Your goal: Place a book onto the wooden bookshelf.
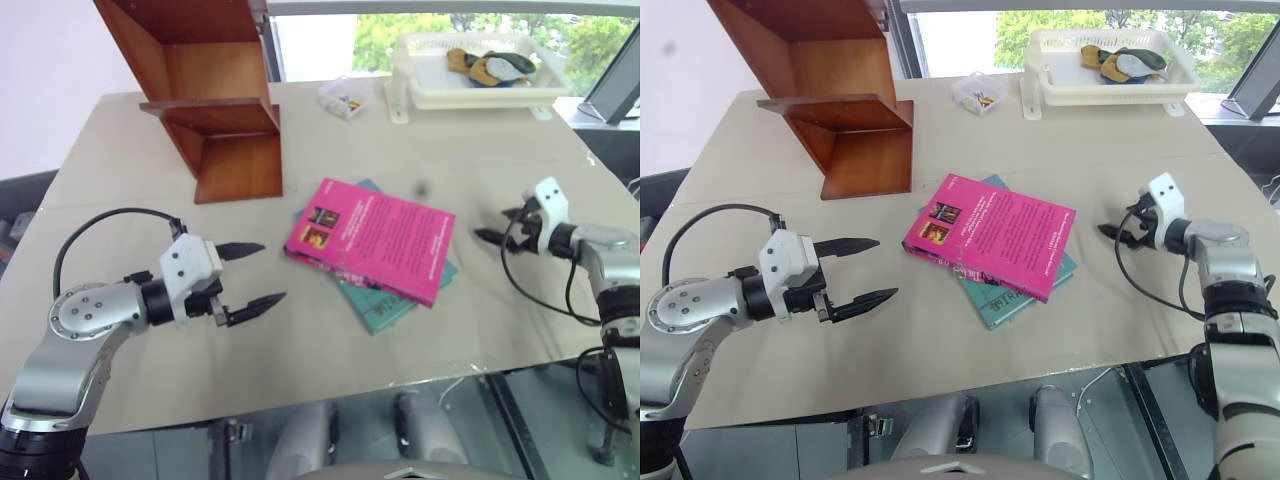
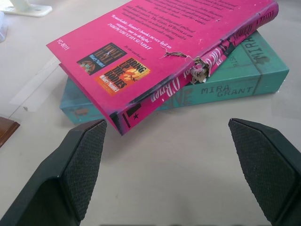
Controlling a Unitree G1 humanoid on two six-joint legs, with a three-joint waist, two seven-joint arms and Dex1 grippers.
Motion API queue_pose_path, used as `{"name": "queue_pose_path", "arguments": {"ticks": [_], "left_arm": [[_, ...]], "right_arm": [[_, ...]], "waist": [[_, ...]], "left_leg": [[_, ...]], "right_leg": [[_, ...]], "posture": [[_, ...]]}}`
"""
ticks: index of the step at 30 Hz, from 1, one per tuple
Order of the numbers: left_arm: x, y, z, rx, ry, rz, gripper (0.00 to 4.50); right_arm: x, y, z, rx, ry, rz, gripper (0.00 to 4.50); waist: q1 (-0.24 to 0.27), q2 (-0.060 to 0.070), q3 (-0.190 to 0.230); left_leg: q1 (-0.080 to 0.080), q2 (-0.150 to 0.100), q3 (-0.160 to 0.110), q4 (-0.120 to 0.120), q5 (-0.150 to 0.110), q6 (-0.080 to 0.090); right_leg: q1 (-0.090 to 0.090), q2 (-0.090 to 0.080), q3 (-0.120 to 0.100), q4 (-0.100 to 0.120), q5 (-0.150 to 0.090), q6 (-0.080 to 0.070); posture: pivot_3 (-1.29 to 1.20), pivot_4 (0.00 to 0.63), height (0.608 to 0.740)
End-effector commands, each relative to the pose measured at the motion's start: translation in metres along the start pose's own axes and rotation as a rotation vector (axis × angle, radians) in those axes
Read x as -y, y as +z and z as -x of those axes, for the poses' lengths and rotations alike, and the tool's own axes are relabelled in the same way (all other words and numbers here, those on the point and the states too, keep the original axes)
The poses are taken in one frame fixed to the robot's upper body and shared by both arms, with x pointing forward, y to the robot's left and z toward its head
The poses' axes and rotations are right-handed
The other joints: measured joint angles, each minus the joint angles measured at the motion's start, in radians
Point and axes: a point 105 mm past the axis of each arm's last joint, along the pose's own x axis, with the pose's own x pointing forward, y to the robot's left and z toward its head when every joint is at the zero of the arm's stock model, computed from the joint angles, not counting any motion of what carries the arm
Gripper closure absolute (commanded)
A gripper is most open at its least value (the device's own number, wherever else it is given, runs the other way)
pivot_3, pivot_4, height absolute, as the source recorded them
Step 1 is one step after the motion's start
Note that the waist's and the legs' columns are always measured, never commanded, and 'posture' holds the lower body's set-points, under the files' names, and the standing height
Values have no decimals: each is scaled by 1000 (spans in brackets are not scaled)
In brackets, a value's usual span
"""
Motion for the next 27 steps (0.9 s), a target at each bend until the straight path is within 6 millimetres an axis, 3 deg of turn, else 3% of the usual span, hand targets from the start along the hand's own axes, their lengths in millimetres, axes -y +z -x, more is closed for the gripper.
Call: {"name": "queue_pose_path", "arguments": {"ticks": [1, 6, 12, 19, 27], "left_arm": [[-2, 9, 1, 10, 2, -48, 48], [-3, 12, 0, 9, 3, -55, 48], [-3, 14, 0, 5, 12, -60, 48], [-3, 15, 4, -9, 41, -66, 48], [-3, 15, 6, -11, 56, -65, 48]], "right_arm": [[23, 39, 1, 154, -139, 51, 0], [19, 61, -14, 223, -157, 70, 0], [6, 72, -32, 249, -115, 43, 0], [-16, 57, -46, 177, 10, 44, 0], [-36, 48, -43, 164, 195, 37, 0]], "waist": [[-4, 0, 0], [-5, 0, 0], [-4, 0, 0], [-5, 0, 0], [-5, 0, 0]], "left_leg": [[0, 0, 1, 0, 0, 0], [-1, 0, 1, -1, 0, 0], [-1, 0, 1, 0, 0, 0], [-1, 0, 0, -1, 0, 0], [-1, 0, -1, -1, 0, 0]], "right_leg": [[0, 0, 1, 0, 0, 0], [0, 0, 1, -1, 0, 0], [0, 0, 1, 0, 0, 0], [0, 0, 0, 0, 0, 0], [0, 0, 0, 0, 0, 0]], "posture": [[0, 150, 740], [0, 150, 740], [0, 150, 740], [0, 150, 740], [0, 150, 740]]}}
